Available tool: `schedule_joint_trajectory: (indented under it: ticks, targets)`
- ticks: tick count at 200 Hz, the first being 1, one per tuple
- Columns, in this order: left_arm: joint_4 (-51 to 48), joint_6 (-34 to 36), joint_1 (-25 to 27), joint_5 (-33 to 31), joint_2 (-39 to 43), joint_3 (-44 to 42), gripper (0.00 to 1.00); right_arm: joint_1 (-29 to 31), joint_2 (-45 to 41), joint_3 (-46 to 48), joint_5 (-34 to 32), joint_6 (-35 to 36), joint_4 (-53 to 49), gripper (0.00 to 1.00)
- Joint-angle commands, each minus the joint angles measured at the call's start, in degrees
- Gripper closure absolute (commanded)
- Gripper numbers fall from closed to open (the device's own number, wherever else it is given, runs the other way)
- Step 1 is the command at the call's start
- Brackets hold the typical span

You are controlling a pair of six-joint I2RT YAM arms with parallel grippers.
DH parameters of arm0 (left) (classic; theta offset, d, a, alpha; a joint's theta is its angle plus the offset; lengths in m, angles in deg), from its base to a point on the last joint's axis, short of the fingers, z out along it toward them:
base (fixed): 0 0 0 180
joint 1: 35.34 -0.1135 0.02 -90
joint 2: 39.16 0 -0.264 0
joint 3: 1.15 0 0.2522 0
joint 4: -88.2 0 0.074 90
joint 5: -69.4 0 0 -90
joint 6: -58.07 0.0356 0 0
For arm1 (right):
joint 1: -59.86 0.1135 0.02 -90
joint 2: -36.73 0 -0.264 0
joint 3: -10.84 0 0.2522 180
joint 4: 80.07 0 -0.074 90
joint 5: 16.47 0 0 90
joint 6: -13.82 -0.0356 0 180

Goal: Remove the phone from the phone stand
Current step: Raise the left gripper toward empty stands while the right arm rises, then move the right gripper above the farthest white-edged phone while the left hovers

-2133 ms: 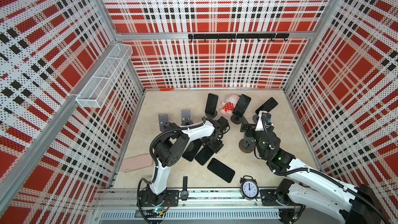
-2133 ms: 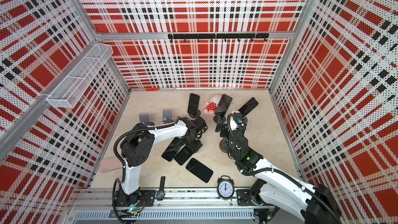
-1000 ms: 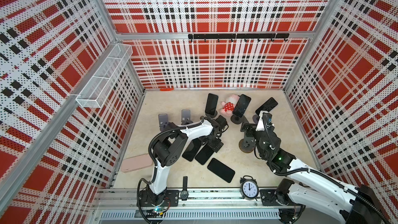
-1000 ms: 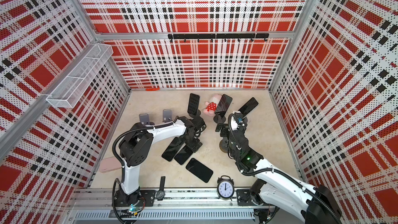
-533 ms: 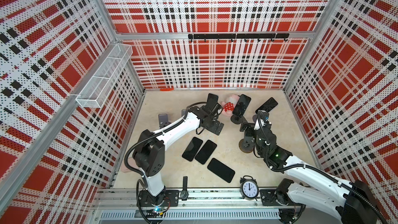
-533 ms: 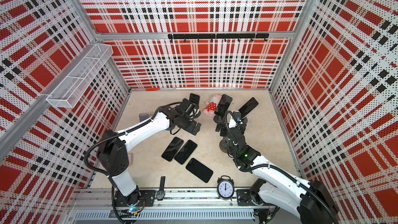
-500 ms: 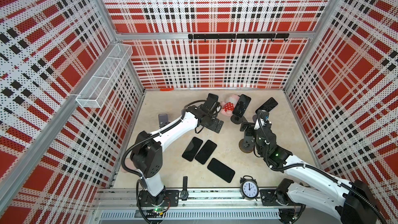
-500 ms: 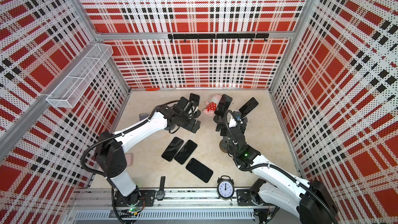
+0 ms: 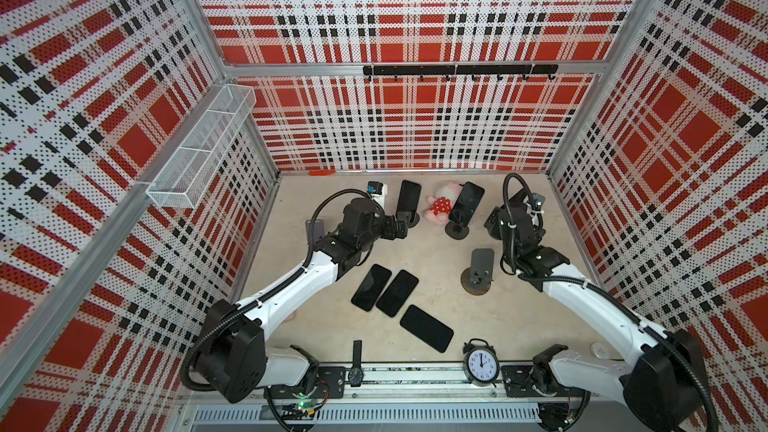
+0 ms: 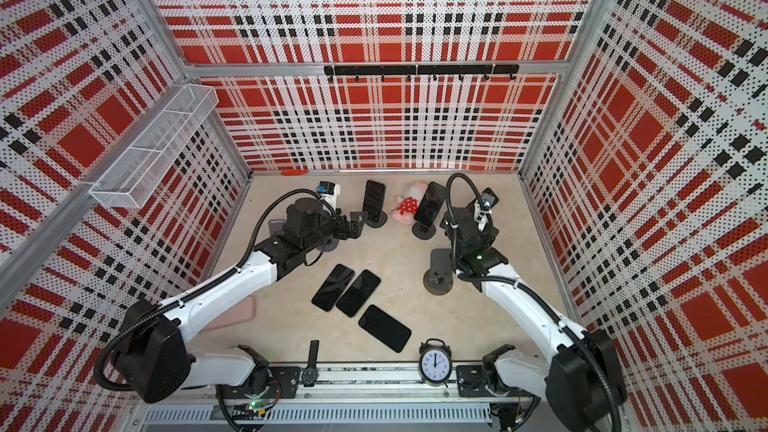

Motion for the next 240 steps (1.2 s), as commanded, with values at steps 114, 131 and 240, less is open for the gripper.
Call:
schedule_joint_trajectory:
  ticks: [114, 131, 240]
  targets:
    - [41.33, 8.27, 1.8, -20.71, 7.46, -30.65, 0.02, -14.9, 13.45, -22.45, 9.53, -17.38, -27.55, 0.0]
    - [41.28, 9.32, 1.76, -22.48, 8.88, -32.38, 0.02, -15.62, 17.5, -27.3, 9.53, -17.8, -31.38, 0.0]
    - [43.3, 5.21, 3.28, -25.71, 18.12, -41.02, 0.02, -17.61, 36.74, -50.66, 10.21, -20.21, -44.26, 0.0]
